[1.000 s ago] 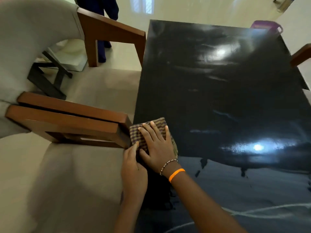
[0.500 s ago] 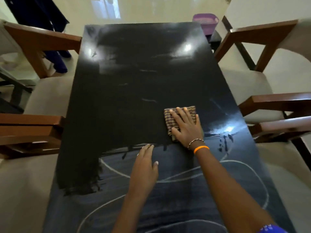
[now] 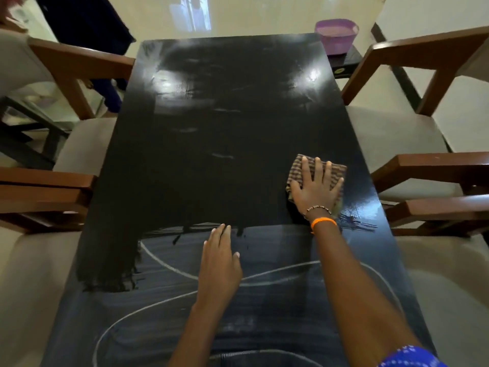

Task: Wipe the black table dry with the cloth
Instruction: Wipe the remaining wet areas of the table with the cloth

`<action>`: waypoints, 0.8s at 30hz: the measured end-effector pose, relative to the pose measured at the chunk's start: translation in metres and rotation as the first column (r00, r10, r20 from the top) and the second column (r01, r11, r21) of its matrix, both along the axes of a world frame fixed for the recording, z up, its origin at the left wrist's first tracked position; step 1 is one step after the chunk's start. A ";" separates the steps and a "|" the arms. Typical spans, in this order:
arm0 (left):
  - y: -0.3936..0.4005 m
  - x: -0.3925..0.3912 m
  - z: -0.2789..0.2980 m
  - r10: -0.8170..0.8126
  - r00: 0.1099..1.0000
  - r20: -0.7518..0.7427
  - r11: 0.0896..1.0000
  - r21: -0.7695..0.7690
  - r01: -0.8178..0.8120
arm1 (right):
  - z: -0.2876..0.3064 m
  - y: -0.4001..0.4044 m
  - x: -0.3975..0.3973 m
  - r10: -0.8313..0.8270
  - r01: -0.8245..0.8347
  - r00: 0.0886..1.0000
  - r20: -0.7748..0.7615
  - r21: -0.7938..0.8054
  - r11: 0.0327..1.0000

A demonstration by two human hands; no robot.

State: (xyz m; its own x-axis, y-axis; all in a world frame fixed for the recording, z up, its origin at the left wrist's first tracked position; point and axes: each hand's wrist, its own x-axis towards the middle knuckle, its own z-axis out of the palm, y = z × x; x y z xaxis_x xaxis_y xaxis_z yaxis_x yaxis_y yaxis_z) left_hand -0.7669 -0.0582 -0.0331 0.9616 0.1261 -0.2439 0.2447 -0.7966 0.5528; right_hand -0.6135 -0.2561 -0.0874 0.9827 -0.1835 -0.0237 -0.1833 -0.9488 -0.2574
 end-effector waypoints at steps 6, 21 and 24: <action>0.044 -0.011 -0.001 0.129 0.991 -0.030 0.991 0.032 -0.128 | 0.007 0.156 0.024 0.342 -0.337 0.939 -0.023 0.125 0.933; -0.016 0.001 0.004 -0.122 0.992 -0.011 0.992 -0.008 0.122 | 0.009 0.060 0.047 0.425 -0.425 0.905 0.007 0.056 0.903; -0.032 0.003 0.003 -0.169 0.985 -0.025 0.985 -0.034 0.168 | 0.010 -0.019 0.045 0.253 -0.253 0.967 0.012 -0.001 0.967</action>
